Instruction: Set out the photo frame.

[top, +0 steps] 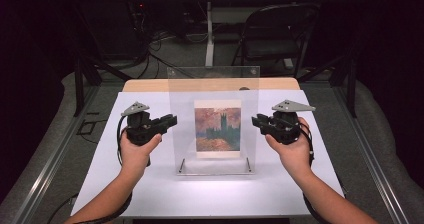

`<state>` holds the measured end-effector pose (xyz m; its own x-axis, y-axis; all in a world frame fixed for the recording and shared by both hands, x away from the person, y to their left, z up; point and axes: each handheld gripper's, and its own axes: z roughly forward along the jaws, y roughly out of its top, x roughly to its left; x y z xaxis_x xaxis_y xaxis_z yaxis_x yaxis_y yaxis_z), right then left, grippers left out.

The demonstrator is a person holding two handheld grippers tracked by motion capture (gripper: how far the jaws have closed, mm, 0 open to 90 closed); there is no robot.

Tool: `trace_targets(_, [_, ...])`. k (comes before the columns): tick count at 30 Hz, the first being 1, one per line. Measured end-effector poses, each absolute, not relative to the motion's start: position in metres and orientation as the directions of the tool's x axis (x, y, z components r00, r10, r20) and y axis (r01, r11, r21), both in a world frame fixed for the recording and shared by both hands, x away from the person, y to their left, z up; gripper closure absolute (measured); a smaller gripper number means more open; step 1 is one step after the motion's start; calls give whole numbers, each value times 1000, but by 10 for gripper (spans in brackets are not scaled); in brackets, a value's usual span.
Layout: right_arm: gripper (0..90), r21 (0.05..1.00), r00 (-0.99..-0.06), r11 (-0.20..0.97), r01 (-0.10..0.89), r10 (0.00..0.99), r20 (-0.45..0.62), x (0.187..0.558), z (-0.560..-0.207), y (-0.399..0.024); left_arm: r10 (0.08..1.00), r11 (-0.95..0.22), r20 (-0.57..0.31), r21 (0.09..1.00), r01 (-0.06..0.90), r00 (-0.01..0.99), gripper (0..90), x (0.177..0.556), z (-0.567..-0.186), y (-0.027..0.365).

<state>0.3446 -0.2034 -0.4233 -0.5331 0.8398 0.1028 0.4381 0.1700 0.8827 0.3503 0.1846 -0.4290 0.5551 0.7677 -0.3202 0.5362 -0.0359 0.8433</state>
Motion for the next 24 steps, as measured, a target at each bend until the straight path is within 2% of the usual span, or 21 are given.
trace_targets(11, [768, 902, -545, 146, 407, 831, 111, 320, -426, -206, 765, -70, -270, 868, 492, 585, 747, 326, -429, 185])
trace_targets(24, [766, 907, -559, 148, 395, 822, 110, 301, -427, -208, 746, -80, -262, 878, 473, 612, 732, 309, -431, 187])
